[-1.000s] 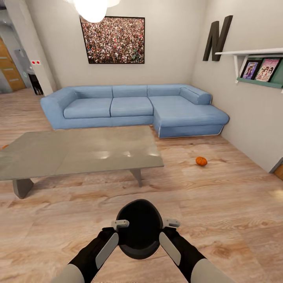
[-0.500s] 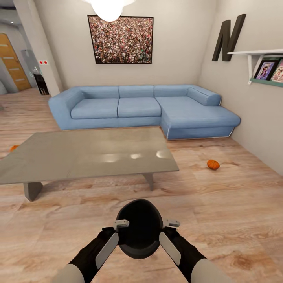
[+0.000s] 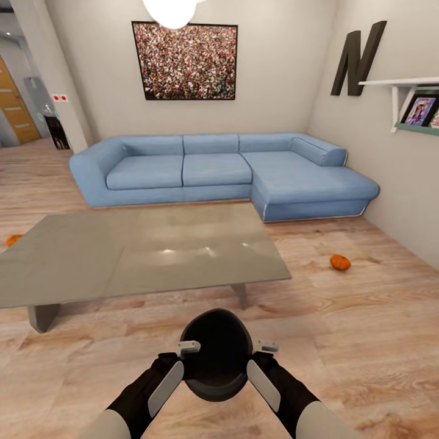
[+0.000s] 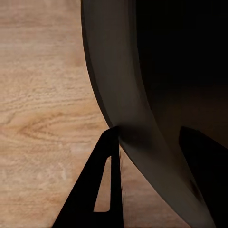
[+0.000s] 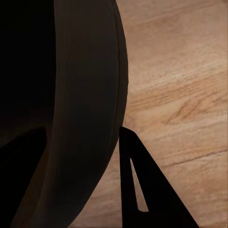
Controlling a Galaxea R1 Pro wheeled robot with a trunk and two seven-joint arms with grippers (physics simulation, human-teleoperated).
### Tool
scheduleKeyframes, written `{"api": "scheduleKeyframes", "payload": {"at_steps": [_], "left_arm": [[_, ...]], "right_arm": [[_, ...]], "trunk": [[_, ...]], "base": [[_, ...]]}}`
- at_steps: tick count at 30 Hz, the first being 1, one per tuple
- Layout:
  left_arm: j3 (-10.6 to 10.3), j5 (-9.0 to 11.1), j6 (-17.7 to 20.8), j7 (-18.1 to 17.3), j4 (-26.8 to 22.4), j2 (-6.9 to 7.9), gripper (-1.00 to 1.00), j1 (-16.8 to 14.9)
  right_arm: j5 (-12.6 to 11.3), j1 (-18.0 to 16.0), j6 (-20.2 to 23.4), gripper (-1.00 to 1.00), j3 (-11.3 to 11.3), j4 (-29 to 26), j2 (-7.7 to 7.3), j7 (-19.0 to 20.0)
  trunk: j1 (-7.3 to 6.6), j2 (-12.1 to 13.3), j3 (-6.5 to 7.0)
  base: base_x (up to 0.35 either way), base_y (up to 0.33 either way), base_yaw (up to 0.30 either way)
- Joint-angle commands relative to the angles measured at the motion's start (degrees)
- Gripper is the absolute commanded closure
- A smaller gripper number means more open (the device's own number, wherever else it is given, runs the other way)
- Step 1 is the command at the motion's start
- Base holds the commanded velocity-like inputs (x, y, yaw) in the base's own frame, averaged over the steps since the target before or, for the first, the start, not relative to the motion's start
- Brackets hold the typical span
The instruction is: Place each of the two pumpkins and all three candles from the living room inside a cabinet in the living room (use any cabinet), then make sure every cabinet is closed, and position the cauldron so it is next to a table in the living room.
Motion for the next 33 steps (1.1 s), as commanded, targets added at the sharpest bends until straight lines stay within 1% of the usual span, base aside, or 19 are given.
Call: {"api": "scheduleKeyframes", "payload": {"at_steps": [1,12,18,22,33], "left_arm": [[0.03,1.71,-0.5,0.5,-0.18,0.12,1.0,-0.06],[0.0,1.7,-0.5,0.55,-0.18,0.11,1.0,-0.06],[-0.04,1.7,-0.5,0.55,-0.4,0.07,1.0,-0.06],[-0.06,1.76,-0.43,0.57,-1.72,0.13,1.0,-0.06],[-0.19,1.78,-0.41,0.59,-2.2,0.15,1.0,-0.06]], "right_arm": [[-0.66,-0.1,-0.39,1.0,-0.31,-0.2,-0.07,2.55],[-0.66,-0.09,-0.39,1.0,-0.31,-0.2,-0.07,2.55],[-0.66,-0.1,-0.39,1.0,-0.31,-0.2,-0.07,2.55],[-0.66,-0.1,-0.39,1.0,-0.31,-0.2,-0.07,2.55],[-0.66,-0.1,-0.39,1.0,-0.31,-0.2,-0.07,2.55]], "trunk": [[0.02,-0.03,-0.05],[0.02,-0.03,-0.05],[0.02,-0.03,-0.05],[0.02,-0.03,-0.05],[2.43,-4.44,-2.03]], "base": [[0.288,0.159,-0.003],[0.233,0.04,0.0],[0.043,0.0,0.0],[0.004,0.0,0.0],[0.0,0.0,0.0]]}}
